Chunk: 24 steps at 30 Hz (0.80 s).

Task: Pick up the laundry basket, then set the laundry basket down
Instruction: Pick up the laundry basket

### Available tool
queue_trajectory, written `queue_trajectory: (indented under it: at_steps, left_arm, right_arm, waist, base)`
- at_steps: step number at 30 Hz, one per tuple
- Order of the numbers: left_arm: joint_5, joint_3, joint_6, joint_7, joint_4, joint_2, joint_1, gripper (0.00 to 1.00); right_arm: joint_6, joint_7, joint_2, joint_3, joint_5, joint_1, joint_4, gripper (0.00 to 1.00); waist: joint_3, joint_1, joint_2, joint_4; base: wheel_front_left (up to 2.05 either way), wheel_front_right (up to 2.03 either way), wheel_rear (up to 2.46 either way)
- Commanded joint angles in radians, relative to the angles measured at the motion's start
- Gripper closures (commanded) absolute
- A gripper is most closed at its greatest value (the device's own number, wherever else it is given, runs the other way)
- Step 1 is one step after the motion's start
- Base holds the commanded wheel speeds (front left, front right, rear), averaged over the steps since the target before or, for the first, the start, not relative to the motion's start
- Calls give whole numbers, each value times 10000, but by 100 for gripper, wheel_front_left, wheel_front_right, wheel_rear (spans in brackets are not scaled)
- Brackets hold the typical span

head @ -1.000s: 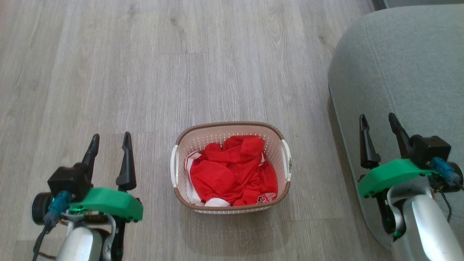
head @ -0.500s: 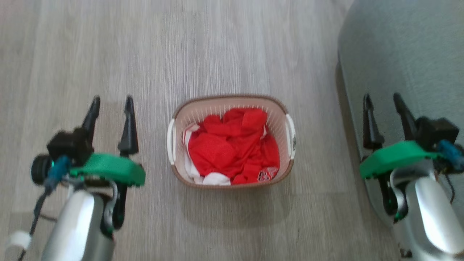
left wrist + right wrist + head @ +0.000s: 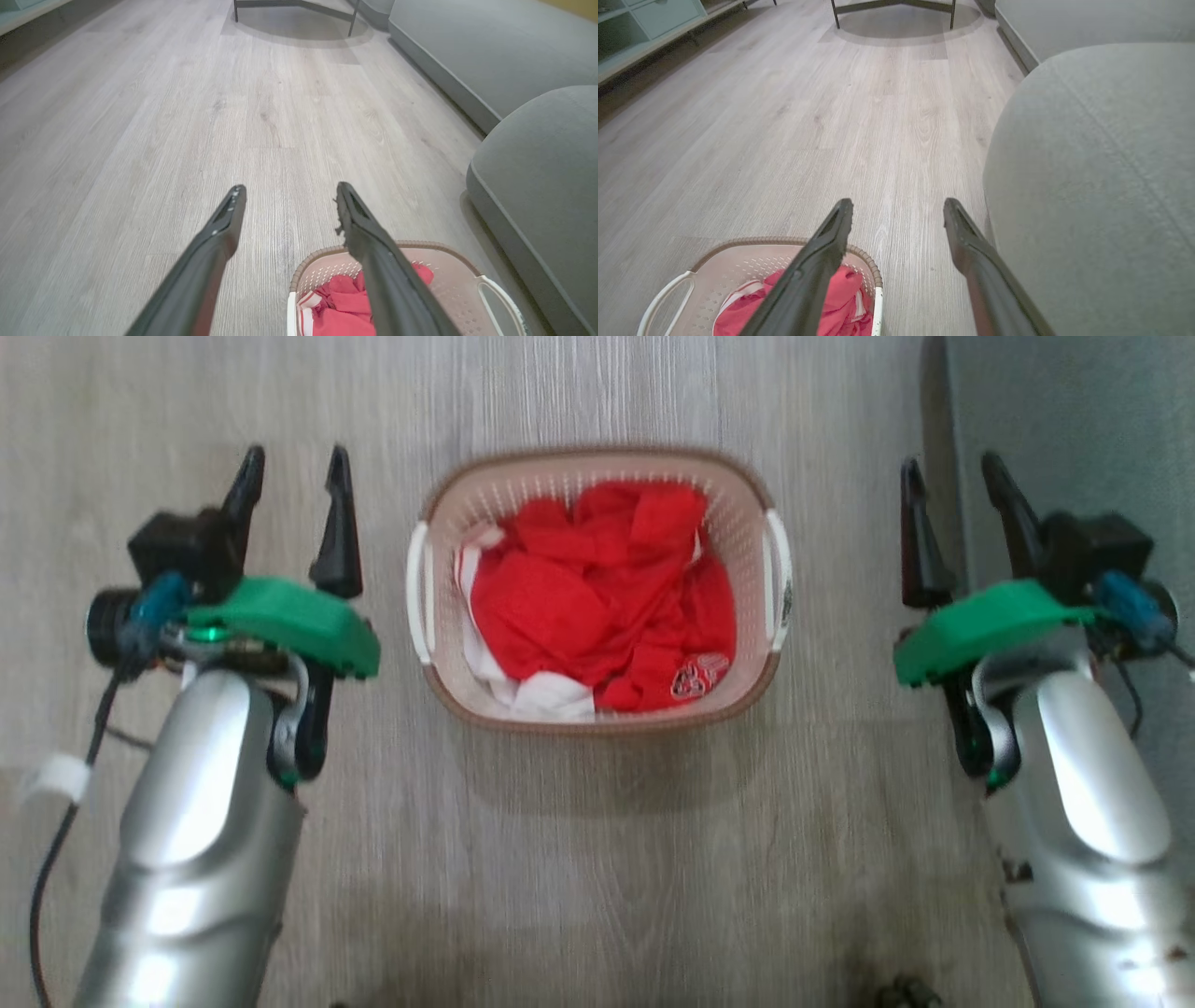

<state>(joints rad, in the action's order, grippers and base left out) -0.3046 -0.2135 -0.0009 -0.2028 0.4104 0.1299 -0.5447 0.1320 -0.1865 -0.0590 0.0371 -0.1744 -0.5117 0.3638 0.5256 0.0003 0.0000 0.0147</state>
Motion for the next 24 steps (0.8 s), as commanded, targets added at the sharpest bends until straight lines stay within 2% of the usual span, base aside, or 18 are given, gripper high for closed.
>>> queue_trajectory:
  at_steps: [1, 8, 12, 24]
  left_arm:
    - [-47, 267, -64, -111, 95, 197, -502, 0]
    - [125, -22, -405, -305, 2003, 148, -1781, 0]
    - [399, -217, -435, -439, 3123, 188, -2482, 0]
    - [480, -596, -949, -570, 5801, 173, -3766, 0]
  right_arm:
    - [-13, -150, 83, 289, -79, -262, -74, 0]
    - [-13, -360, 85, 742, -290, -1209, 1176, 0]
    - [-13, -485, 86, 1176, -517, -1835, 2146, 0]
    - [-13, -740, 87, 2430, -1383, -3277, 4392, 0]
  waist:
    - [720, -3, 0, -96]
    - [1670, -3, 0, -188]
    - [2209, -3, 0, -290]
    - [3424, -3, 0, -455]
  base:
    - [0, 0, 0]
    - [0, 0, 0]
    - [0, 0, 0]
    - [0, 0, 0]
